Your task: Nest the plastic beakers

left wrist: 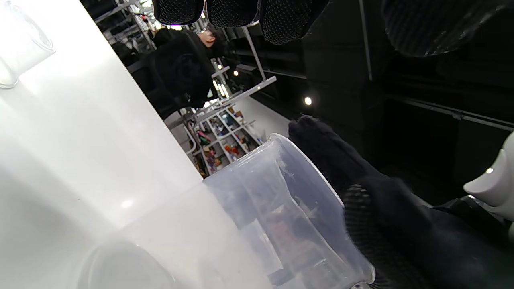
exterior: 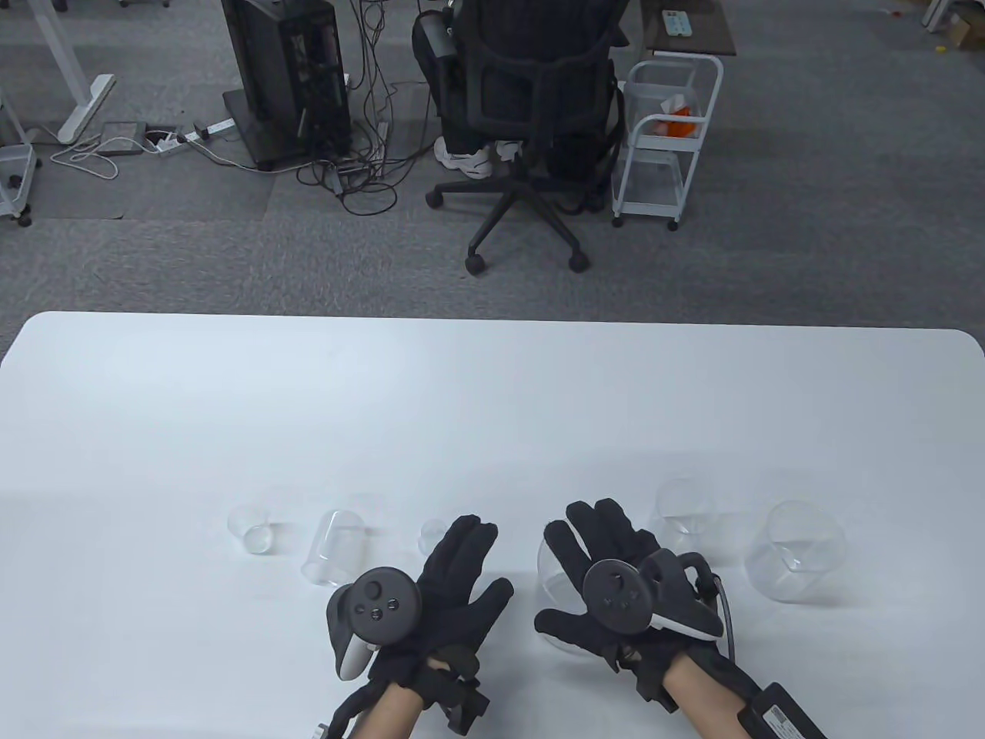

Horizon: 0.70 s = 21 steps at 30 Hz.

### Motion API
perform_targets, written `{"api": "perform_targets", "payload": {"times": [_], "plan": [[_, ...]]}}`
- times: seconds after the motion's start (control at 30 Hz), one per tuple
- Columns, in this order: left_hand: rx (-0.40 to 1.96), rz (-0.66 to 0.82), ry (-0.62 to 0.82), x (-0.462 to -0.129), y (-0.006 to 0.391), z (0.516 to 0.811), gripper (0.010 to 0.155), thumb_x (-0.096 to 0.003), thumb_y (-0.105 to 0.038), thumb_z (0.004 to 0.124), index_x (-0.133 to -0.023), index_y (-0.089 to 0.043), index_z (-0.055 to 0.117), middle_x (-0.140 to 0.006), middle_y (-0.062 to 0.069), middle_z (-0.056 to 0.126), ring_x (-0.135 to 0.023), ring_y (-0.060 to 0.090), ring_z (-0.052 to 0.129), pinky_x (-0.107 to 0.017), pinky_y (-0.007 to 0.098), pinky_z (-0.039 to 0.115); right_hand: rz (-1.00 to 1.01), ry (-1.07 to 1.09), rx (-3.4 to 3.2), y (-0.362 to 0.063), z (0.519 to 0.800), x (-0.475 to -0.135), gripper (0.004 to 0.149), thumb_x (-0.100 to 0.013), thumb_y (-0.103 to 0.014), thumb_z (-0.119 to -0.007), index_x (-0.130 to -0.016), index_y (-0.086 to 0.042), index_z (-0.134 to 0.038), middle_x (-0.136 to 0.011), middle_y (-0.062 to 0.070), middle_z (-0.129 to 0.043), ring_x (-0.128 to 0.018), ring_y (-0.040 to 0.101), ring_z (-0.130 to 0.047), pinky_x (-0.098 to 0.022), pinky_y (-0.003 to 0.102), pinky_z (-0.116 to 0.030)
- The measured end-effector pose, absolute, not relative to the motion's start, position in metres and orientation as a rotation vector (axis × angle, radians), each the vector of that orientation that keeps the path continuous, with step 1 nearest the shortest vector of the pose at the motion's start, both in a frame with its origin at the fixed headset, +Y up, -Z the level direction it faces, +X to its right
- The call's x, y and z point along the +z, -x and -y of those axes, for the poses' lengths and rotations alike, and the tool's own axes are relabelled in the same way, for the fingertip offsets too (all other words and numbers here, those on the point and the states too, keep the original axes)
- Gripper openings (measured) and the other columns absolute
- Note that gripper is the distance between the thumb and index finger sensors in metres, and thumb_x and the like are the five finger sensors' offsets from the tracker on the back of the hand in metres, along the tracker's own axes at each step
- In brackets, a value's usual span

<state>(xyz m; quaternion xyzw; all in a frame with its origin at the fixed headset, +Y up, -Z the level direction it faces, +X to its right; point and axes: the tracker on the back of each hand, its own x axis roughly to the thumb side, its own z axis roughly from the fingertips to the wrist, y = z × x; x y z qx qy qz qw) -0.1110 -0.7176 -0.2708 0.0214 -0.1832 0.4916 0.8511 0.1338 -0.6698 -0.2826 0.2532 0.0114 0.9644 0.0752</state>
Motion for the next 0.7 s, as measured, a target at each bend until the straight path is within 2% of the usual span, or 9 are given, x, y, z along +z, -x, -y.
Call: {"api": "perform_targets", "payload": {"times": [0.07,0.23,0.43,0.57,0.7], "plan": [[1.036,0.386,-0.046,-0.271,0.111,0.717,0.077,-0.044,-0.066,0.063,-0.106,-0.021,0.049,-0.115,0.014,0.038,-0.107,0.05,0.044,-0.069,0.073,0.041,-0.01,-0.736,2.886,-0.14,0.664,-0.281,0.094,-0.041,-0.078,-0.064,-0.107,-0.02,-0.031,-0.12,0.018,-0.027,-0.107,0.054,-0.036,-0.064,0.076,-0.049],[1.041,0.387,-0.047,-0.271,0.111,0.717,0.077,-0.0439,-0.065,0.063,-0.106,-0.022,0.05,-0.115,0.014,0.038,-0.107,0.049,0.044,-0.069,0.073,0.041,0.218,-0.535,2.884,-0.177,0.638,-0.282,0.083,-0.045,-0.068,-0.068,-0.105,-0.016,-0.043,-0.118,0.018,-0.041,-0.105,0.053,-0.046,-0.065,0.071,-0.051],[1.04,0.387,-0.042,-0.271,0.111,0.718,0.077,-0.044,-0.066,0.063,-0.106,-0.022,0.05,-0.115,0.014,0.038,-0.107,0.05,0.044,-0.069,0.073,0.041,0.402,-0.244,2.949,-0.231,0.615,-0.283,0.08,-0.046,-0.065,-0.069,-0.105,-0.016,-0.045,-0.118,0.018,-0.043,-0.106,0.052,-0.044,-0.067,0.072,-0.048],[1.038,0.385,-0.039,-0.271,0.111,0.718,0.077,-0.044,-0.066,0.063,-0.106,-0.021,0.05,-0.115,0.014,0.038,-0.107,0.05,0.044,-0.069,0.073,0.041,0.419,-0.038,2.998,-0.27,0.613,-0.29,0.08,-0.046,-0.065,-0.069,-0.105,-0.017,-0.045,-0.118,0.017,-0.042,-0.107,0.051,-0.041,-0.067,0.073,-0.046],[1.036,0.385,-0.034,-0.271,0.111,0.718,0.077,-0.044,-0.065,0.063,-0.106,-0.021,0.05,-0.115,0.014,0.038,-0.107,0.05,0.044,-0.069,0.073,0.04,0.313,0.169,2.974,-0.307,0.631,-0.302,0.081,-0.046,-0.065,-0.069,-0.105,-0.017,-0.044,-0.119,0.017,-0.04,-0.108,0.051,-0.04,-0.068,0.073,-0.044]]}}
